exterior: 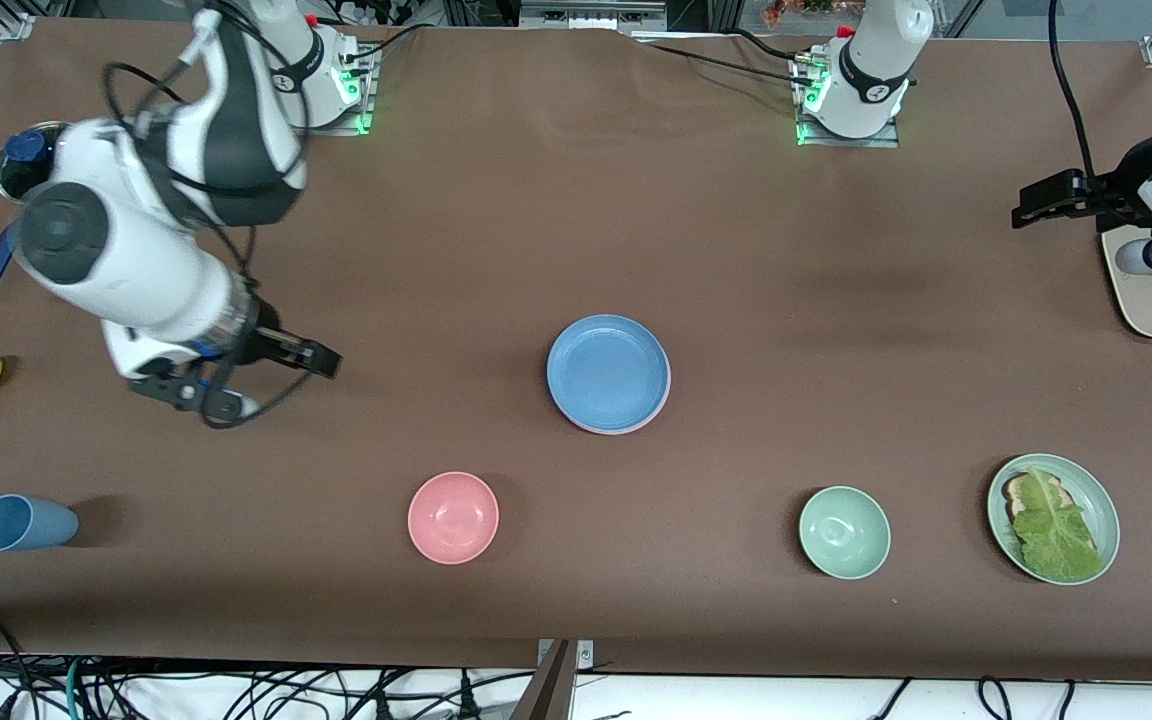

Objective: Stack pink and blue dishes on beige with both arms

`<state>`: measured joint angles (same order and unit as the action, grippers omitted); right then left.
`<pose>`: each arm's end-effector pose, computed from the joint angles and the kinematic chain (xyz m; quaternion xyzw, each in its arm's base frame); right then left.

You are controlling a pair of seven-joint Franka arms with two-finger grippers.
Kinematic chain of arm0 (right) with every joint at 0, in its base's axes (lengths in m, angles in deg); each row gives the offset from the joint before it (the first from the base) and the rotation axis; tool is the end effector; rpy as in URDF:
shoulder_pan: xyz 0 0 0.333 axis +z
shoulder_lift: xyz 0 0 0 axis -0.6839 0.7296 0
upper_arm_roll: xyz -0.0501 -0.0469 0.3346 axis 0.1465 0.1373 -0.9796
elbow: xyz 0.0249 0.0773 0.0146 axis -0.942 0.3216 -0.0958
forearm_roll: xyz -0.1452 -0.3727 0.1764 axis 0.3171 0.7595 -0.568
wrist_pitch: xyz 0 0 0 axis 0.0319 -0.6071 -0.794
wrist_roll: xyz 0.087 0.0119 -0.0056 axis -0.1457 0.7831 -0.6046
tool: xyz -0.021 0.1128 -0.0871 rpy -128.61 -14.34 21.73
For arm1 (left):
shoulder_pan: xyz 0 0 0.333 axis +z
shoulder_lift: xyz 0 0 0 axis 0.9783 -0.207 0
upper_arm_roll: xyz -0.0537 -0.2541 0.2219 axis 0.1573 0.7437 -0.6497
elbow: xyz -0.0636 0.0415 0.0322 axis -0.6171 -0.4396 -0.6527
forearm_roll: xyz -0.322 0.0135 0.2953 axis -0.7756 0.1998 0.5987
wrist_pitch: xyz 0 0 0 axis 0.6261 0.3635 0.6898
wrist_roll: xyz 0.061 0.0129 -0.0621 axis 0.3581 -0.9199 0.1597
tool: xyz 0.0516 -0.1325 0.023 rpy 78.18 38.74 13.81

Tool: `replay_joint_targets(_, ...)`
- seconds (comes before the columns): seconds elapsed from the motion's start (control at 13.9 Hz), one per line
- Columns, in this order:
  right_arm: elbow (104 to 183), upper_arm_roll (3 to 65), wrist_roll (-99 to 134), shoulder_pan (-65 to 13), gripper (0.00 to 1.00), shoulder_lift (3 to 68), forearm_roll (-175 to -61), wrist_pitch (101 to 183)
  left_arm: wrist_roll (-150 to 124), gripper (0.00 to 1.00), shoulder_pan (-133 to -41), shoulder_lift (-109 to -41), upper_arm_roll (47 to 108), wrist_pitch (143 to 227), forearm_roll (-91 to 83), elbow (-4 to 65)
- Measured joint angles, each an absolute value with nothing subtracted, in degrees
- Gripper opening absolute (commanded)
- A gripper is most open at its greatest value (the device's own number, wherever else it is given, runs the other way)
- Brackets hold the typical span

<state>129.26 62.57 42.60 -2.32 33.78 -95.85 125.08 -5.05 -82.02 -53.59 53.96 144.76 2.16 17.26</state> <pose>0.6837 0.1664 0.4577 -0.9914 0.1241 0.0414 0.0073 0.5870 0.0031 0.5888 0.9925 -0.0030 -0.1203 0.0230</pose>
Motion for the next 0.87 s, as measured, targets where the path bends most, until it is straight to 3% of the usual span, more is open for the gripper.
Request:
replay_joint_targets(0.29, 125.57, 70.11, 30.28, -1.99, 1.0, 28.71, -95.19, 110.59, -5.05, 1.0, -82.01, -53.68, 53.96, 144.76, 2.16, 17.25)
replay_joint_targets(0.58, 120.15, 71.14, 27.05, -2.3, 1.0, 25.98, -90.99, 97.46, -5.05, 1.0, -82.01, -53.69, 53.96, 144.76, 2.16, 17.24)
replay_joint_targets(0.72, 119.96, 66.64, 26.68, -6.45, 1.0, 25.6, -90.88, 97.3, -5.05, 1.0, -82.01, -53.69, 53.96, 144.76, 2.16, 17.24)
replay_joint_targets(0.87, 120.04, 53.27, 27.57, -17.41, 1.0, 24.0, -89.07, 98.55, -5.05, 1.0, -82.01, -53.69, 53.96, 144.76, 2.16, 17.24)
